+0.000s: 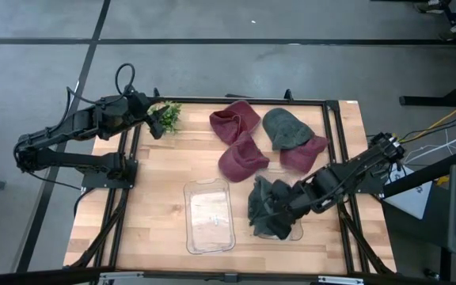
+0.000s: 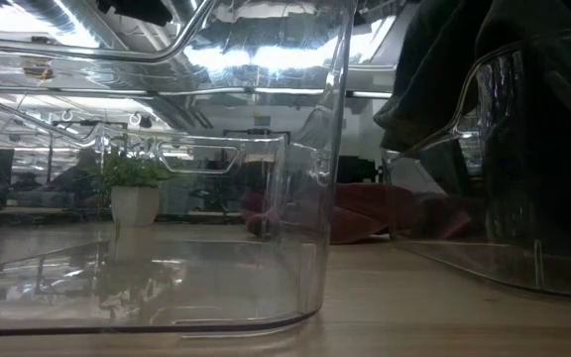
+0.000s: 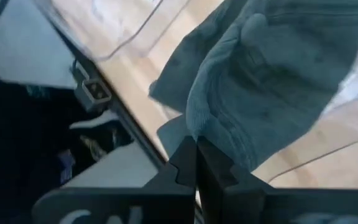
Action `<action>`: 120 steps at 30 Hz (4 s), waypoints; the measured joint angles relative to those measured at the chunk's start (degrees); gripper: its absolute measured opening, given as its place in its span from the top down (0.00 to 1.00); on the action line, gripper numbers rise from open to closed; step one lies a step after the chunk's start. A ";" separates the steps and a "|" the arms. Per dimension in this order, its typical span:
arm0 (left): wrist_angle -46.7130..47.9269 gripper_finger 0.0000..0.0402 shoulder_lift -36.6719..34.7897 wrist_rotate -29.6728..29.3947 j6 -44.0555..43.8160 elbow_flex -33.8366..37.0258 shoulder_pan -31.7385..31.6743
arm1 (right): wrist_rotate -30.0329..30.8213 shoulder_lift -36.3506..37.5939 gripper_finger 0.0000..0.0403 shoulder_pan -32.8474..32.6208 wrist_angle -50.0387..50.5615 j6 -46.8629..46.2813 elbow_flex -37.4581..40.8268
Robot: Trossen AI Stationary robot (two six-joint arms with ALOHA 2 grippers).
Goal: Pick & Place hat
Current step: Put the left black cap into the right transparent bin, then put the black cap into the right transparent bin
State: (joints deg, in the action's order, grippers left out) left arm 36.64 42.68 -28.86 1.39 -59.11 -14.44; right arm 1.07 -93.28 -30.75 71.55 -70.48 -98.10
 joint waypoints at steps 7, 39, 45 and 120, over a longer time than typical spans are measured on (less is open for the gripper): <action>0.00 0.63 0.00 0.04 -0.05 0.00 0.02 | -2.00 -3.53 1.00 0.01 -3.68 1.68 0.00; 1.42 0.63 -0.11 0.67 -0.16 0.02 0.02 | 14.68 -8.24 0.61 -0.16 9.68 1.41 -13.23; 1.49 0.63 -0.22 3.09 -0.18 0.02 0.00 | 28.08 -7.52 0.67 2.61 18.07 4.81 -21.93; 2.16 0.63 -0.15 2.97 -11.17 0.02 0.07 | -2.41 16.53 0.53 59.68 -19.88 87.56 45.79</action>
State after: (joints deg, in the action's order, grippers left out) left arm 38.81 42.52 -25.89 -9.78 -59.09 -14.37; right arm -1.34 -76.75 28.93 51.67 17.08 -52.31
